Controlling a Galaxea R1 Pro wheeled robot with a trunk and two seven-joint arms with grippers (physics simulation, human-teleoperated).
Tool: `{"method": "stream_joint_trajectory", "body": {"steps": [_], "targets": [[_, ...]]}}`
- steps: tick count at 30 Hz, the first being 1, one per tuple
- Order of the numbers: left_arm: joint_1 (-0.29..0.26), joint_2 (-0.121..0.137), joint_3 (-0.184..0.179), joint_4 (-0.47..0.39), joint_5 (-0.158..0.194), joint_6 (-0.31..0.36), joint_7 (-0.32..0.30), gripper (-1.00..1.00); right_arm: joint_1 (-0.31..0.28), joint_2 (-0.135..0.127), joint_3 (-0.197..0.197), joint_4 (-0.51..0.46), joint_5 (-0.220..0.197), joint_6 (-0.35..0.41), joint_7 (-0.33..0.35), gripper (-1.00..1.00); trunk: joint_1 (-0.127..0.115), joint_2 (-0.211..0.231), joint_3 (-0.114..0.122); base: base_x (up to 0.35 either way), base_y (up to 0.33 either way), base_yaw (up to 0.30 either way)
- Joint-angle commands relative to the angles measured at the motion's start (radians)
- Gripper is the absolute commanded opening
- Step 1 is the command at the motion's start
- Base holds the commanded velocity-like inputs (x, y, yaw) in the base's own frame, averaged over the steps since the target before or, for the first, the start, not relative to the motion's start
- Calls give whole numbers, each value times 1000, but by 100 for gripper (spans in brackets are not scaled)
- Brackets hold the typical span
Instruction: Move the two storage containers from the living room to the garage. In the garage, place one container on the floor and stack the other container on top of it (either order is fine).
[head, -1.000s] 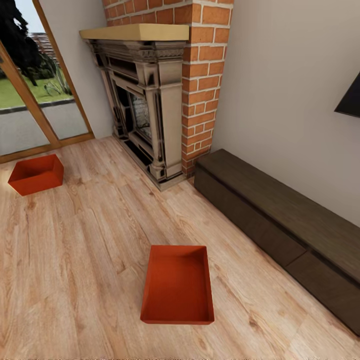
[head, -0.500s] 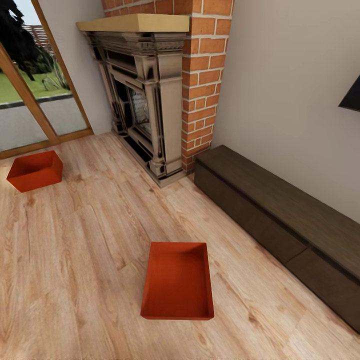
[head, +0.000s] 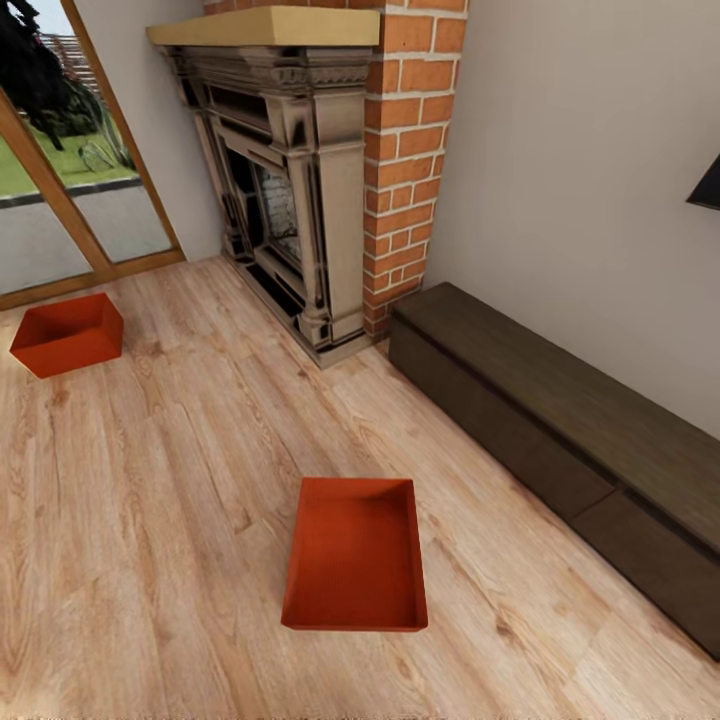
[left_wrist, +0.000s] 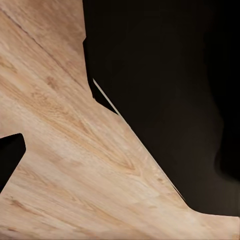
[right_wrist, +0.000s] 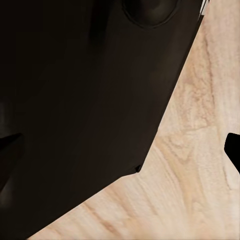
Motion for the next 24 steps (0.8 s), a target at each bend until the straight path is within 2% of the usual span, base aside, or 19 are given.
{"method": "stream_joint_trajectory", "body": {"steps": [1, 8, 24], "targets": [[0, 0, 0, -1, 0, -2, 1, 100, -1, 0, 7, 3, -11, -6, 6, 100, 0, 0, -2, 0, 0, 0], [0, 0, 0, -1, 0, -2, 1, 100, -1, -1, 7, 3, -12, -6, 9, 100, 0, 0, -11, 0, 0, 0], [1, 0, -1, -1, -1, -2, 1, 100, -1, -3, 16, 2, -6, -5, 8, 100, 0, 0, -12, 0, 0, 0]]}}
